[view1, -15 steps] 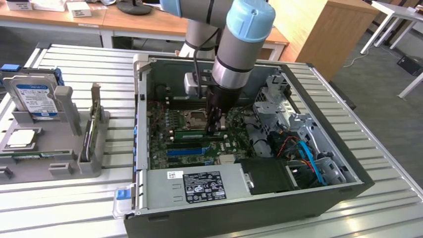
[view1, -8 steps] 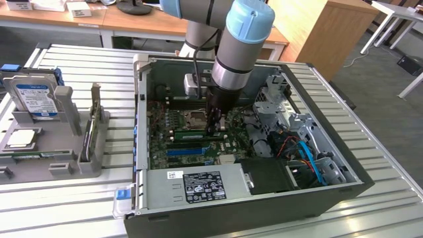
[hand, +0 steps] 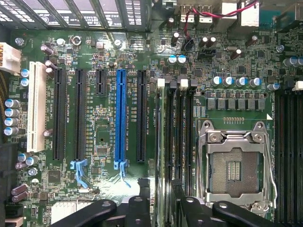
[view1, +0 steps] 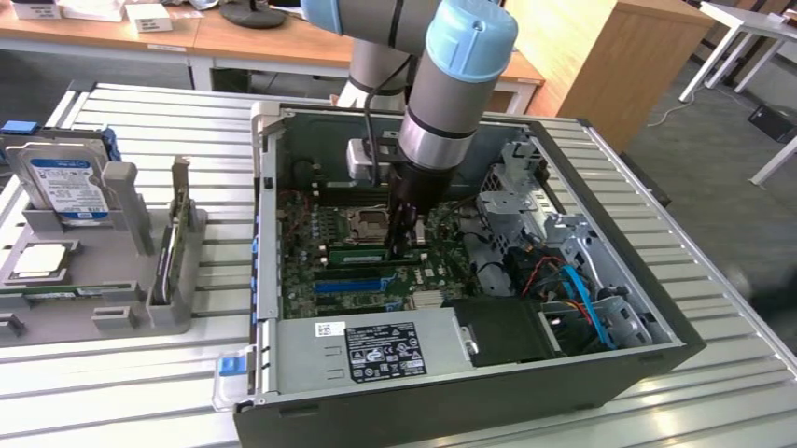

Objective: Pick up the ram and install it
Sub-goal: 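Insert the ram into the slot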

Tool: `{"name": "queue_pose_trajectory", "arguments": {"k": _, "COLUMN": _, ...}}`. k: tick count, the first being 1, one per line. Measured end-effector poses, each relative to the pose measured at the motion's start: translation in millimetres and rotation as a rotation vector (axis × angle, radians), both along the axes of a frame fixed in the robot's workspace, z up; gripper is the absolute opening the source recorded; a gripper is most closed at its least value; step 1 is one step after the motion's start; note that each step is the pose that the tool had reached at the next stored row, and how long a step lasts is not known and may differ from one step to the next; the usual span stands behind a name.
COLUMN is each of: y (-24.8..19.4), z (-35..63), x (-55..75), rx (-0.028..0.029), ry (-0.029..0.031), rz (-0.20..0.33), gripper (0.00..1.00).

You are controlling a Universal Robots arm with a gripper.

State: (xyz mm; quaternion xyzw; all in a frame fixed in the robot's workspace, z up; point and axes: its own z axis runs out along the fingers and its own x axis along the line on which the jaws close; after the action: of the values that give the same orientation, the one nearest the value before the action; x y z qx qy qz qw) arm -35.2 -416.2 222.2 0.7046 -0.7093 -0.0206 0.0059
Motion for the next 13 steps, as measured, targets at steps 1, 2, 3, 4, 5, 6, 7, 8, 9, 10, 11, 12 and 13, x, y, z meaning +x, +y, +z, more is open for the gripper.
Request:
{"name": "queue_pose_trajectory", "arguments": {"k": 1, "y": 0.0, "z": 0.0, "x": 0.0, "rx": 0.0, "ry": 0.0, "rz": 0.0, "gripper": 0.31}}
{"name": "queue_pose_trajectory", "arguments": {"k": 2, "y": 0.0, "z": 0.1, "x": 0.0, "rx": 0.0002, "ry": -0.0001, "rz": 0.0, "gripper": 0.31}}
{"name": "queue_pose_trajectory", "arguments": {"k": 3, "y": 0.0, "z": 0.7, "x": 0.0, "rx": 0.0, "ry": 0.0, "rz": 0.0, "gripper": 0.31}}
{"name": "queue_pose_trajectory", "arguments": {"k": 4, "y": 0.0, "z": 1.9, "x": 0.0, "rx": 0.0, "ry": 0.0, "rz": 0.0, "gripper": 0.31}}
{"name": "queue_pose_trajectory", "arguments": {"k": 5, "y": 0.0, "z": 3.6, "x": 0.0, "rx": 0.0, "ry": 0.0, "rz": 0.0, "gripper": 0.31}}
{"name": "queue_pose_trajectory", "arguments": {"k": 6, "y": 0.0, "z": 5.4, "x": 0.0, "rx": 0.0, "ry": 0.0, "rz": 0.0, "gripper": 0.31}}
{"name": "queue_pose_trajectory", "arguments": {"k": 7, "y": 0.0, "z": 7.3, "x": 0.0, "rx": 0.0002, "ry": 0.0, "rz": 0.0, "gripper": 0.31}}
{"name": "queue_pose_trajectory", "arguments": {"k": 8, "y": 0.0, "z": 9.4, "x": 0.0, "rx": 0.0, "ry": 0.0, "rz": 0.0, "gripper": 0.31}}
{"name": "queue_pose_trajectory", "arguments": {"k": 9, "y": 0.0, "z": 11.6, "x": 0.0, "rx": 0.0, "ry": 0.0, "rz": 0.0, "gripper": 0.31}}
{"name": "queue_pose_trajectory", "arguments": {"k": 10, "y": 0.0, "z": 14.0, "x": 0.0, "rx": 0.0002, "ry": 0.0, "rz": 0.0, "gripper": 0.31}}
{"name": "queue_pose_trajectory", "arguments": {"k": 11, "y": 0.0, "z": 16.2, "x": 0.0, "rx": 0.0, "ry": 0.0, "rz": 0.0, "gripper": 0.31}}
{"name": "queue_pose_trajectory", "arguments": {"k": 12, "y": 0.0, "z": 18.3, "x": 0.0, "rx": 0.0, "ry": 0.0, "rz": 0.0, "gripper": 0.31}}
{"name": "queue_pose_trajectory", "arguments": {"k": 13, "y": 0.0, "z": 20.6, "x": 0.0, "rx": -0.0001, "ry": 0.0, "rz": 0.0, "gripper": 0.31}}
